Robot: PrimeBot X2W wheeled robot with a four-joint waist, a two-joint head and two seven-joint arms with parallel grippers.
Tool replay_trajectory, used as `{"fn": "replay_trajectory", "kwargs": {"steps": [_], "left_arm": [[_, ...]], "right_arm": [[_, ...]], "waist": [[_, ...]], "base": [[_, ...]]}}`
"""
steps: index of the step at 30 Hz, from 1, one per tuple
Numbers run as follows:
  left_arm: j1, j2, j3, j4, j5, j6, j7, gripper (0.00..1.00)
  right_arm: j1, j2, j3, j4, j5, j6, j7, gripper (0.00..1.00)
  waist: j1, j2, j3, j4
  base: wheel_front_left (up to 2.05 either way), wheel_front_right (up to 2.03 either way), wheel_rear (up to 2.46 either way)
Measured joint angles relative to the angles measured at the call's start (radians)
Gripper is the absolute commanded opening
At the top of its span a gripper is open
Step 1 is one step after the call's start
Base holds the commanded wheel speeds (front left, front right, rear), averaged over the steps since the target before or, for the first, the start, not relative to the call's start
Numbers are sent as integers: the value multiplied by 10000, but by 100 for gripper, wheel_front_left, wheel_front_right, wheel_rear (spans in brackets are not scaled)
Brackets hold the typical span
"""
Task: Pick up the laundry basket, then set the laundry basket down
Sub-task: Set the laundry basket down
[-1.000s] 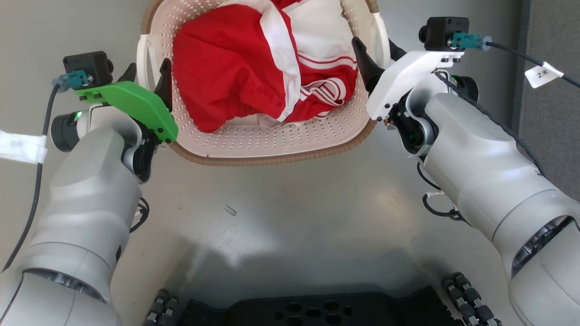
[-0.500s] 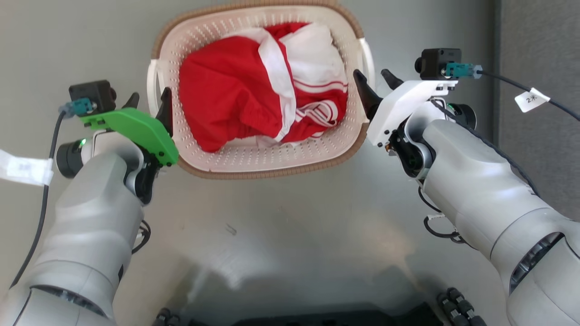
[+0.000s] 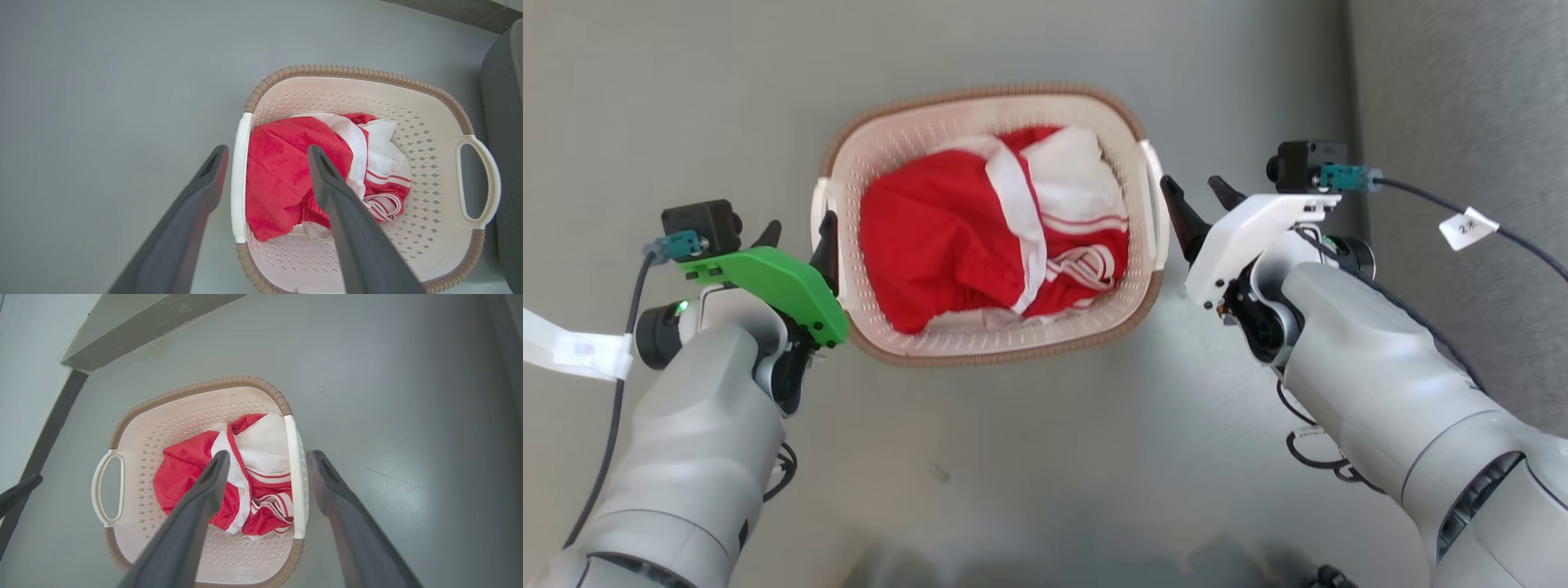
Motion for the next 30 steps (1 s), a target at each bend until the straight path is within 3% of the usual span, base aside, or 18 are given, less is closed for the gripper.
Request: {"fn": "replay_trajectory", "kwargs": {"steps": [8,17,30], "left_arm": [[441,36,-48,-299,0,0,-8,100],[922,445,328,-926,13,0,-8,100],[1838,809,1292,-2303,560,0,-10,100]], "right_arm": [[294,4,35,-52,0,244,-44,100],[521,13,17,-157,-86,407,-117,100],[884,-374,-1720,-1070,-1137,405,-121,100]], "waist": [[0,0,-1021,-90],[0,0,-2183,-232],[0,0,-3796,-365]], "base": [[0,0,0],[0,0,0],[0,0,0]]}}
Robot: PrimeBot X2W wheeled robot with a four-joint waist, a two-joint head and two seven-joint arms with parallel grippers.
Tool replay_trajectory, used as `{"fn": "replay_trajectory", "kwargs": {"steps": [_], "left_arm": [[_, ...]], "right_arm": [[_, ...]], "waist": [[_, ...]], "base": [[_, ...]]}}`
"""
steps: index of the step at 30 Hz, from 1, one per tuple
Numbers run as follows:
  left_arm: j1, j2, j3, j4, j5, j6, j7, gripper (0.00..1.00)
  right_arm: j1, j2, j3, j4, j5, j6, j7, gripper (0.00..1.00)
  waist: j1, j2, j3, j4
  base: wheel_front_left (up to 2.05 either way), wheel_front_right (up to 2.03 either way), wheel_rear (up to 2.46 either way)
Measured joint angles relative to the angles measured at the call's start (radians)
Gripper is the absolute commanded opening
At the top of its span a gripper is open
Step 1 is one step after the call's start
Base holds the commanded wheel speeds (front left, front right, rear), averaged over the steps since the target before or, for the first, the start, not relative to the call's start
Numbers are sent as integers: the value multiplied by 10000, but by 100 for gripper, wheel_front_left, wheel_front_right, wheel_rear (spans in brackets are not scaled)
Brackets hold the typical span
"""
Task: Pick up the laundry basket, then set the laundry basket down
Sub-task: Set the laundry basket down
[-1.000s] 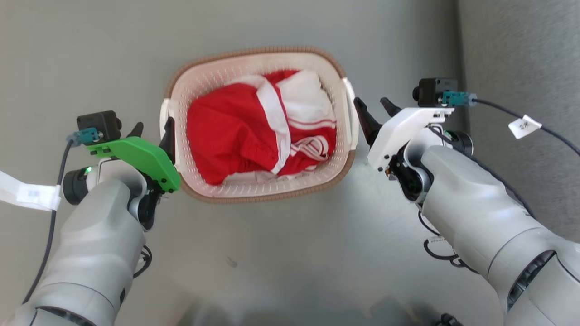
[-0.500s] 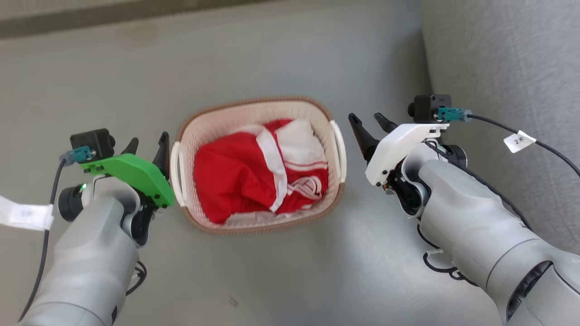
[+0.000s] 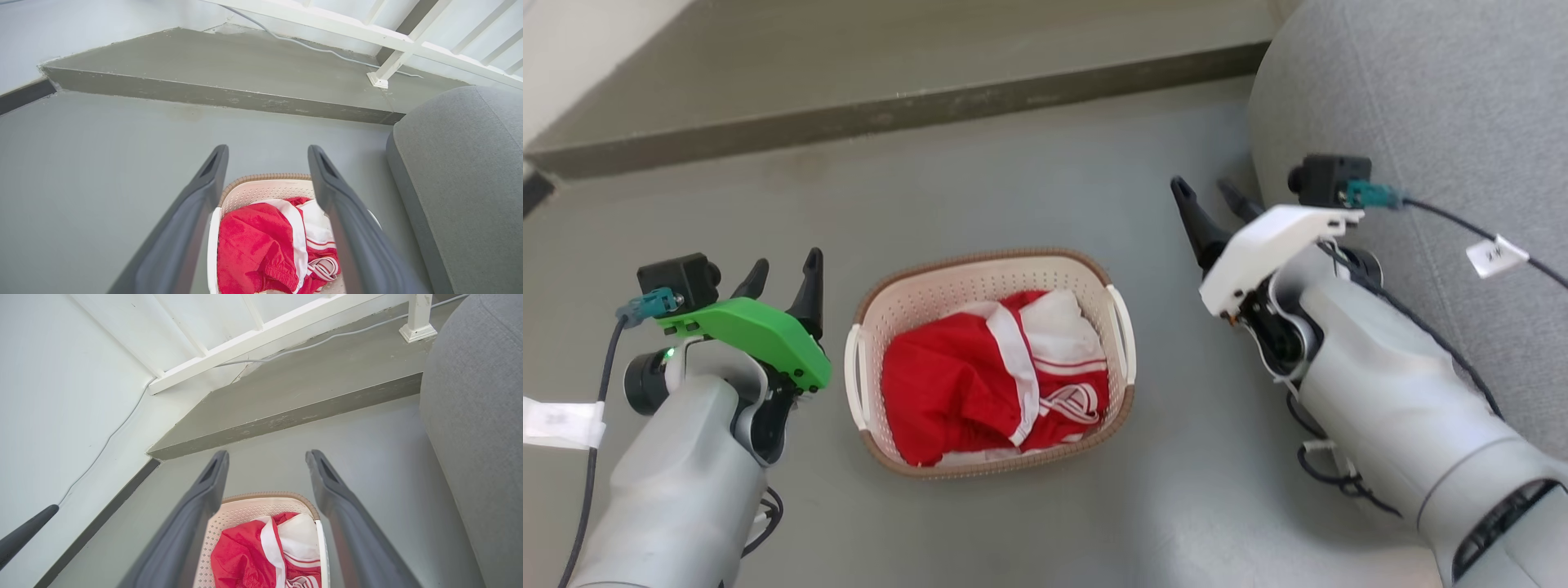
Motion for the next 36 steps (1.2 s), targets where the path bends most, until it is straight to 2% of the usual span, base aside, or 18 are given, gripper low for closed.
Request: {"fn": "replay_trajectory", "kwargs": {"steps": [6,15,20,25,27,30,36], "left_arm": [[213,305,502,-938,704,13,-2,100],[1498,178,1058,-1804,1271,236,0,100],[2100,130,1381,-2341,1708,468,0,100],[2605,86,1996,-3281,2207,761,0,100],[2863,67,2343,-3697,2293,872,-2,100],[3326,38,2943,-4195,2376,1001,-2,100],[3990,-84,3676,-5097,2732,1243,-4,100]], "right_arm": [[676,-178,-690,-612,-474,-2,-2,100],[1538,-520,-1645,-1814,-1590,-56,-10,100],[2384,-828,-2539,-2619,-2104,-217,-10,100],[3246,-1118,-3248,-3611,-2871,-523,-10,100],[3447,-1137,-3484,-4052,-3196,-570,-12,100],[3742,-1066,-4061,-4696,-3521,-825,-12,100],[4497,-924,-4589,-5693,-4307,-988,-56,100]], "waist": [[0,0,-594,3],[0,0,-1383,46],[0,0,-1798,73],[0,0,-2148,176],[0,0,-2226,236],[0,0,-2296,269],[0,0,-2261,173]], "base": [[0,0,0],[0,0,0],[0,0,0],[0,0,0],[0,0,0],[0,0,0],[0,0,0]]}}
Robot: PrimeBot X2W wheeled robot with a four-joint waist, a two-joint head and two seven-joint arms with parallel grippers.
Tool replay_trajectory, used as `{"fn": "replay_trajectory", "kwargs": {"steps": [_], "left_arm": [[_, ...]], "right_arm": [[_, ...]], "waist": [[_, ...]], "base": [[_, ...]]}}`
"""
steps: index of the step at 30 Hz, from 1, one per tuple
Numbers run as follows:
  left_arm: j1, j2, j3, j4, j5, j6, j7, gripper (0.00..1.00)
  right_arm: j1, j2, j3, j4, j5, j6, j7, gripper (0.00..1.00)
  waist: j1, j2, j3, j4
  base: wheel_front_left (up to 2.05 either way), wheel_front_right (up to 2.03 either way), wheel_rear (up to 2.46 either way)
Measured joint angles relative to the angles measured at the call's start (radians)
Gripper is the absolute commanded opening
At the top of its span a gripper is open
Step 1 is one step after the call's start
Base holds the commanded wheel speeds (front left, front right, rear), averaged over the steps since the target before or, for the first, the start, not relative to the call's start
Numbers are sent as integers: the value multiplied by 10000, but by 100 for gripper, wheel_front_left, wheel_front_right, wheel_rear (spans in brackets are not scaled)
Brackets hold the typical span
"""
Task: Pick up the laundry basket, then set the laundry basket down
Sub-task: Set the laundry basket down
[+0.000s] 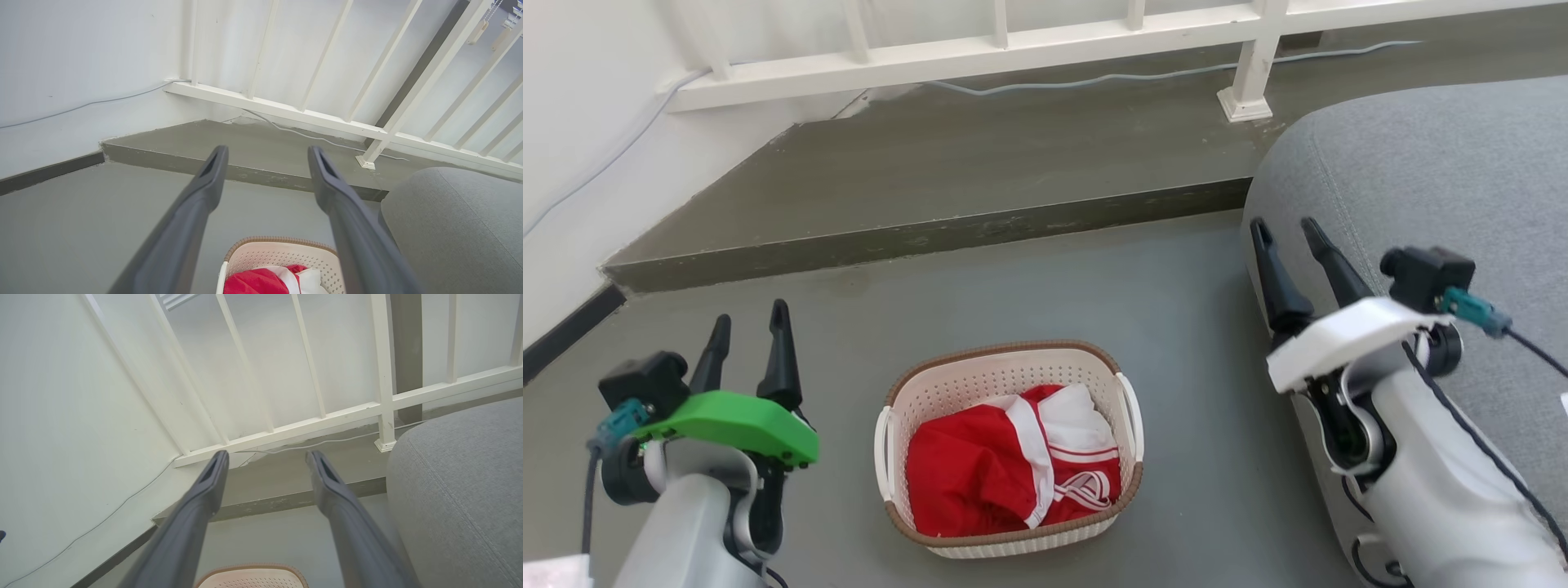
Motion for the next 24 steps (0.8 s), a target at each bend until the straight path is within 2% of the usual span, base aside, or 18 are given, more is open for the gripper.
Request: {"fn": "replay_trajectory", "kwargs": {"steps": [10,17,24], "left_arm": [[1004,-117,274,-1197,1020,-90,-25,100],[1424,-591,523,-1946,1482,-303,-27,100],[2079,-662,832,-2293,1950,-305,-27,100]], "right_arm": [[1186,-25,-606,-1001,-918,-253,0,100],[1975,50,-976,-1559,-1442,-278,0,100],[2429,215,-1030,-1958,-1904,-274,0,100]], "waist": [[0,0,12,-21],[0,0,1,64],[0,0,-34,92]], "base": [[0,0,0],[0,0,0],[0,0,0]]}}
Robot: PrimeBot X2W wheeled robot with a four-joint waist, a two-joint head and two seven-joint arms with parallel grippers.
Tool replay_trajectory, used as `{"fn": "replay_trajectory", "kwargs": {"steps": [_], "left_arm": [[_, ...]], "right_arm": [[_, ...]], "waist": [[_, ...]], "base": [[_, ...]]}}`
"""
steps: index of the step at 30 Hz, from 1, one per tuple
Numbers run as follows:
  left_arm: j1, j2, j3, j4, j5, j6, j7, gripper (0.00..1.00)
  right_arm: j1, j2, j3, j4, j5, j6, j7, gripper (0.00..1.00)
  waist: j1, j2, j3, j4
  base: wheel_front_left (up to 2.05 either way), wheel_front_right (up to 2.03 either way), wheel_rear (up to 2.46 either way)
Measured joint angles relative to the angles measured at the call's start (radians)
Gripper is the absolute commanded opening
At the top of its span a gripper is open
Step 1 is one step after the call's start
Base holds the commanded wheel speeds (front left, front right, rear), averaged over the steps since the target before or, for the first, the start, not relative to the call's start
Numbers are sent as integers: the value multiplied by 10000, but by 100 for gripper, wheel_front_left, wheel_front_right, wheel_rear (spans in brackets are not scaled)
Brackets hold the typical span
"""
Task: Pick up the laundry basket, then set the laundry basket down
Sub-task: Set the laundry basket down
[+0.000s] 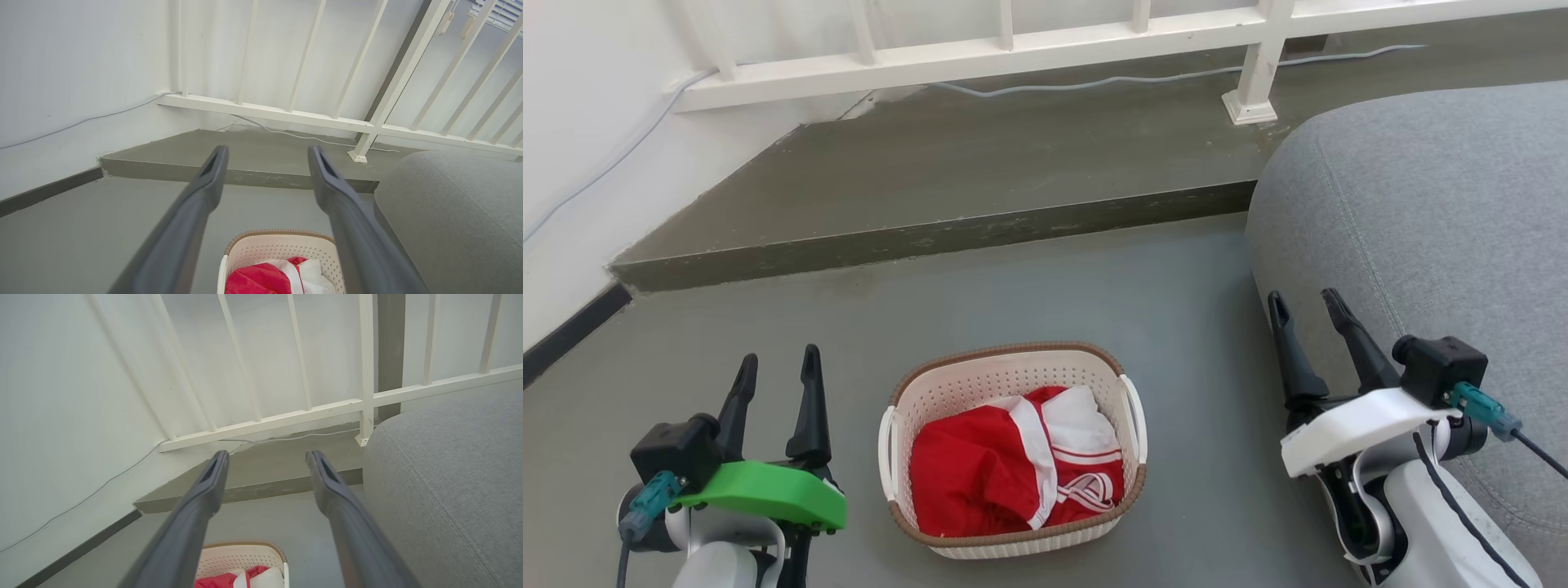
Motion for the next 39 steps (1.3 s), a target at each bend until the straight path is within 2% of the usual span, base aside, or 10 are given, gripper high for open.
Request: {"fn": "replay_trajectory", "kwargs": {"steps": [16,39], "left_arm": [[435,-221,311,-533,570,-221,0,100],[618,-355,489,-495,748,-495,2,100]], "right_arm": [[539,150,-412,-445,-546,48,0,100],[871,420,-836,-435,-966,391,0,100]], "waist": [[0,0,23,32],[0,0,46,-69]], "base": [[0,0,0],[0,0,0]]}}
